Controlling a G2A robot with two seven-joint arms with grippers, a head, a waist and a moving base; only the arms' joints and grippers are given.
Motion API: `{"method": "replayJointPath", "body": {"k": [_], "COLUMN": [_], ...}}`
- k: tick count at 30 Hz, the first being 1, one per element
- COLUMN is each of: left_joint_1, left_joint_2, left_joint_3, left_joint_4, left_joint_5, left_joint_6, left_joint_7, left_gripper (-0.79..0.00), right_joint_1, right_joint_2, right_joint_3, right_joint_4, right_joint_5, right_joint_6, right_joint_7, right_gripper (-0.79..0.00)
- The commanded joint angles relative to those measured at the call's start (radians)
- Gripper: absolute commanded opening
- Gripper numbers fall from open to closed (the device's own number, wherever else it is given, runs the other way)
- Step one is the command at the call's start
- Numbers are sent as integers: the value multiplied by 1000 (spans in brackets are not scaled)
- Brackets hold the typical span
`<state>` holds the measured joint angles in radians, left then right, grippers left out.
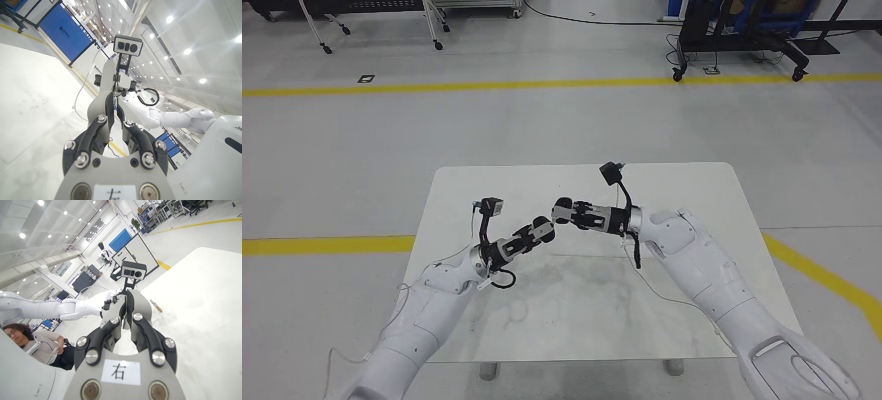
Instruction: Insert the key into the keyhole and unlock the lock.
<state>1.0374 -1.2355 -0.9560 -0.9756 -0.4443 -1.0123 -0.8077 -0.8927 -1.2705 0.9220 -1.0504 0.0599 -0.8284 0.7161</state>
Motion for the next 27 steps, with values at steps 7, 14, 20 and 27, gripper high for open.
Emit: {"method": "replayJointPath", "body": {"k": [7,14,20,27], "left_joint_1": [0,8,19,-10], "left_joint_2": [-9,-12,-1,32], "left_joint_3": [-9,-37,-58,-28], "left_joint_4": [8,4,-23,9], "left_joint_5": [24,35,78,138], "left_joint_6": [0,0,0,70], "left_joint_7": [0,0,0,-70], "left_gripper": [-785,-785,-785,-785], "right_joint_1": [-3,-6,-5,-9], "right_joint_2": [2,5,16,52], "right_joint_3": [1,6,25,82], "right_joint_4": [-4,-1,-1,-14], "right_joint_5": [0,-3,-52,-243], "right_joint_6": [-2,-1,-18,-61], "right_joint_7": [6,6,20,62], "right_gripper": [-785,-385,0,0]}}
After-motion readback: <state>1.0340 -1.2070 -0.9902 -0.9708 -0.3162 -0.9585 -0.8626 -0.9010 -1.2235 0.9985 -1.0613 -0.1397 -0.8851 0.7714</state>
